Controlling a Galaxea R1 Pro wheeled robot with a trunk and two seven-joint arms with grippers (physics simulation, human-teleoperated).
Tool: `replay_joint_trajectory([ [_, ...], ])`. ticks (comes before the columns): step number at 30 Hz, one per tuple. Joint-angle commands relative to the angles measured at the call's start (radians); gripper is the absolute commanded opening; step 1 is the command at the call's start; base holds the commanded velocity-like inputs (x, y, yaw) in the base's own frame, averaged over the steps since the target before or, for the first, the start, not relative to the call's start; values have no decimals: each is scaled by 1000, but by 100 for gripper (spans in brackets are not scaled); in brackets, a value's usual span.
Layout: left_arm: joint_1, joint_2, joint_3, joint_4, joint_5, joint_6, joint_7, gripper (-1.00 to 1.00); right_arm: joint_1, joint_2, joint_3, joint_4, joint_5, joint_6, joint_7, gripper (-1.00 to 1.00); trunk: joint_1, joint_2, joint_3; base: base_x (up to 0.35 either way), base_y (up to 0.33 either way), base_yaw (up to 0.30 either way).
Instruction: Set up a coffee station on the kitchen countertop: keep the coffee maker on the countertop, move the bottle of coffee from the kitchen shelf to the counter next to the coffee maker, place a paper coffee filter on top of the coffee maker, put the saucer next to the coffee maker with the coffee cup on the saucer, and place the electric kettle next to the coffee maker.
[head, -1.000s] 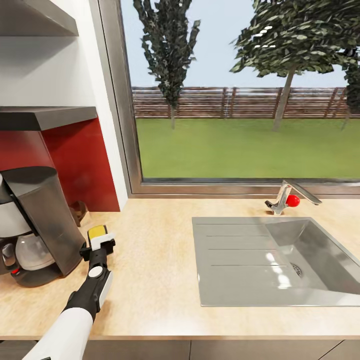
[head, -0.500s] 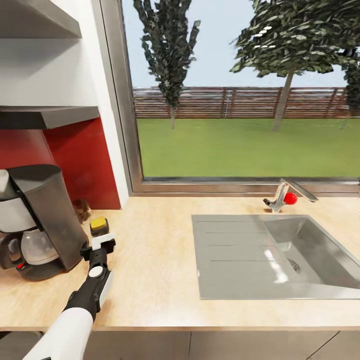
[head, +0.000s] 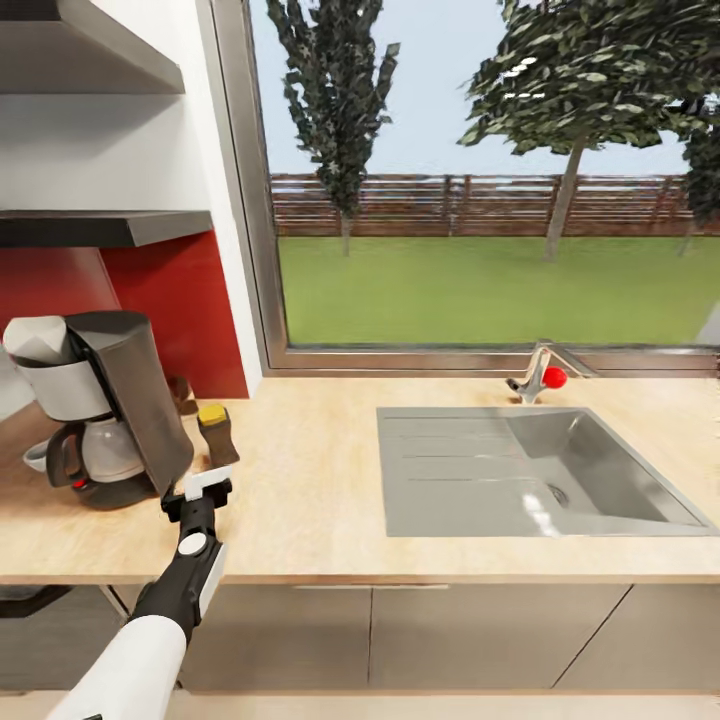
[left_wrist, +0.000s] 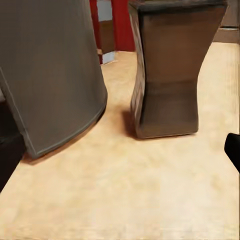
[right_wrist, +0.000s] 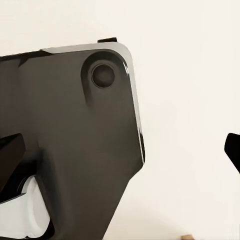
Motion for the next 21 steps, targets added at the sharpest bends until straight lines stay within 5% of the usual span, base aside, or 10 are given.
replay_joint_trajectory([
  [1,1,-1,5,9,-10,-3,0,100,-1,0,-3,1,-8,-4,1,100,0,-2,-2,-336,-105,0],
  [5,38,-3,-10,21,-10,-11,-27,100,-1,0,-3,1,-8,-4,1,100,0,-2,-2,-322,-101,0],
  [7,68,0,-55,5,-11,-19,-100,100,-1,0,-4,1,-8,-4,1,100,0,-2,-2,-177,-51,0],
  [10,122,17,-94,-66,-11,-20,-310,100,-1,0,-4,1,-8,-5,1,100,0,-2,-2,-51,-14,0],
  [12,160,59,-104,-140,-7,-12,-518,100,-1,0,-4,1,-8,-25,1,100,0,-2,-2,-15,-4,0],
  [14,186,117,-98,-211,1,-2,-807,100,-1,0,-4,3,-7,-77,1,100,0,-2,-2,-4,-1,0],
  [21,198,202,22,-295,14,99,-1183,100,-1,-1,-4,3,-8,-100,0,100,0,-2,-2,0,0,0],
])
